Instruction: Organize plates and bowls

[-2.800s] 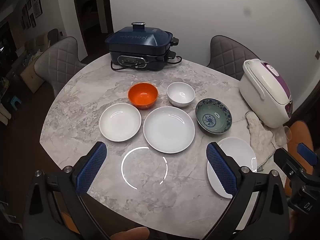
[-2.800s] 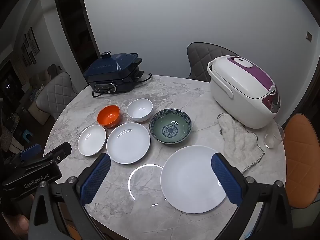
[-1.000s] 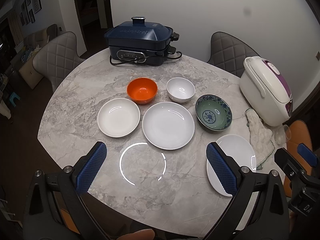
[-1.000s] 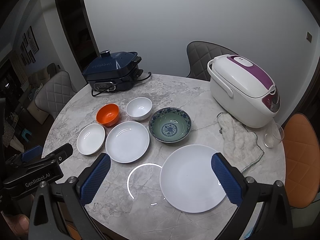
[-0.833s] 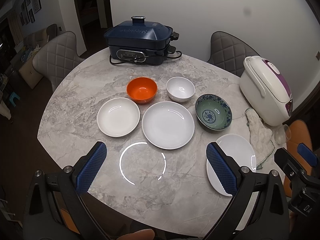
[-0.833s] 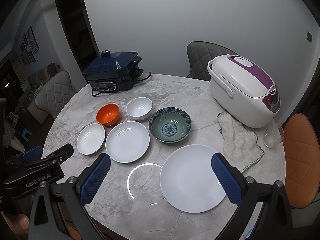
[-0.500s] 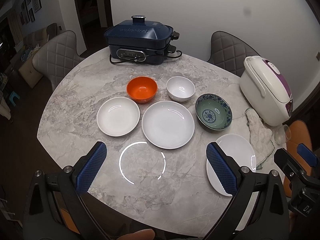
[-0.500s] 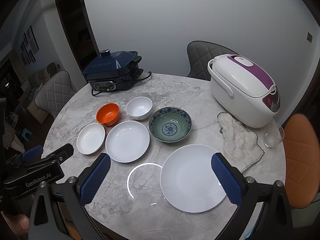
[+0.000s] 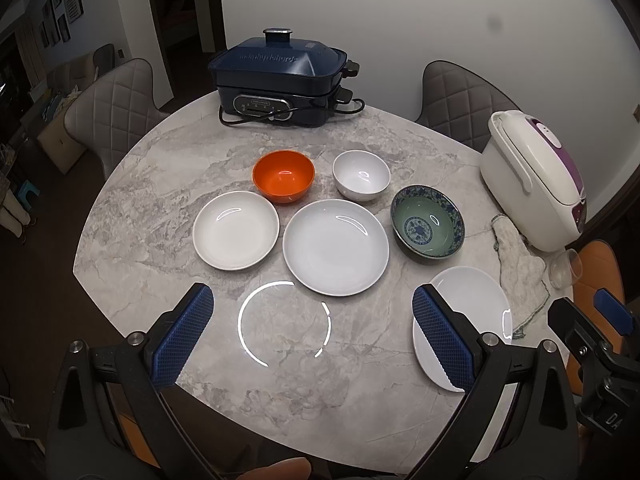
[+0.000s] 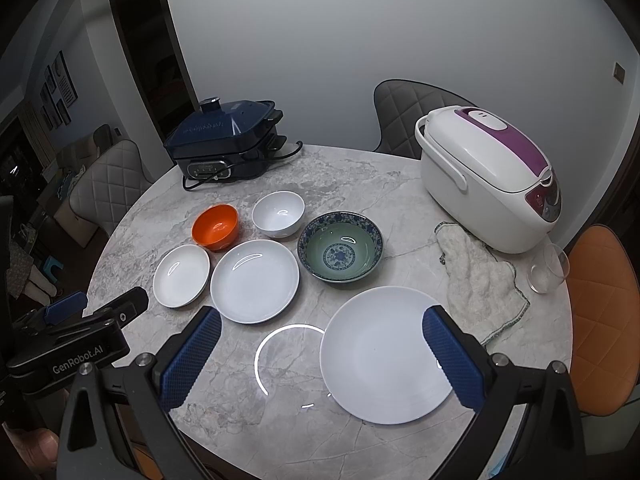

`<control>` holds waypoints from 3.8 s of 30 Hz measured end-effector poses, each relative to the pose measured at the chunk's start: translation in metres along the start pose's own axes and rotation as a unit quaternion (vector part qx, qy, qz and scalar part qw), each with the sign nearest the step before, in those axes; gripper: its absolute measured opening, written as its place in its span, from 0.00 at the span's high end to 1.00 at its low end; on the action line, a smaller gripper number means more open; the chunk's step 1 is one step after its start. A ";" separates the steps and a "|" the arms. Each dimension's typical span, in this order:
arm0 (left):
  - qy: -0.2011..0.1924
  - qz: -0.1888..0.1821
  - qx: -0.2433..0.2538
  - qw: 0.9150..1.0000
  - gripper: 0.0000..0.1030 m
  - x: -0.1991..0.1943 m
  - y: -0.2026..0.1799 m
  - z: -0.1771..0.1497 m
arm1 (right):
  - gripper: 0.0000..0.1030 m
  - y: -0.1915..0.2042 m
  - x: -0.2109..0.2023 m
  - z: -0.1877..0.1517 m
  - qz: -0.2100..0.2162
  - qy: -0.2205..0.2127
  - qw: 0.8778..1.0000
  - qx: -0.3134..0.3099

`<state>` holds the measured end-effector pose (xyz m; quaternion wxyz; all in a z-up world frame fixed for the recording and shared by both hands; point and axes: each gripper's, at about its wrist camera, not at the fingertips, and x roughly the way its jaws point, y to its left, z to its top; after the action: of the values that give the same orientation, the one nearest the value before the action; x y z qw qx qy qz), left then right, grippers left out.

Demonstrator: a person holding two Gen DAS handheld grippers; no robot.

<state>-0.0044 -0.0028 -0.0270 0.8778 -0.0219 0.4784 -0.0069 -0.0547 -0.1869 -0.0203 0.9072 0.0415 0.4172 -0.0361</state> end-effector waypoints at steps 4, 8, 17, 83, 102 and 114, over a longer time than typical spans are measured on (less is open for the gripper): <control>0.002 -0.001 -0.002 1.000 0.02 0.003 -0.001 -0.004 | 0.00 0.000 0.000 0.000 0.000 0.000 1.000 0.000; 0.003 -0.001 -0.002 1.000 0.02 0.004 -0.001 -0.004 | 0.00 -0.001 0.001 0.000 0.000 0.000 1.000 0.000; 0.027 -0.017 -0.011 0.999 0.02 0.022 0.004 -0.017 | 0.00 -0.006 0.008 -0.004 0.005 0.008 1.000 0.001; 0.297 -0.275 0.122 0.906 0.79 0.318 -0.124 -0.057 | 0.89 -0.301 0.210 -0.164 0.289 0.182 0.885 0.317; 0.279 -0.259 0.089 0.920 0.83 0.266 -0.106 -0.089 | 0.88 -0.283 0.179 -0.150 0.270 0.183 0.900 0.289; 0.249 -0.259 0.064 0.931 0.83 0.202 0.000 -0.100 | 0.88 -0.192 0.157 -0.131 0.284 0.176 0.918 0.212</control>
<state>0.0212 -0.0131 -0.2508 0.6981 -0.0863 0.6576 -0.2698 -0.0704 -0.3693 -0.2334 0.7614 0.3552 0.5230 0.1438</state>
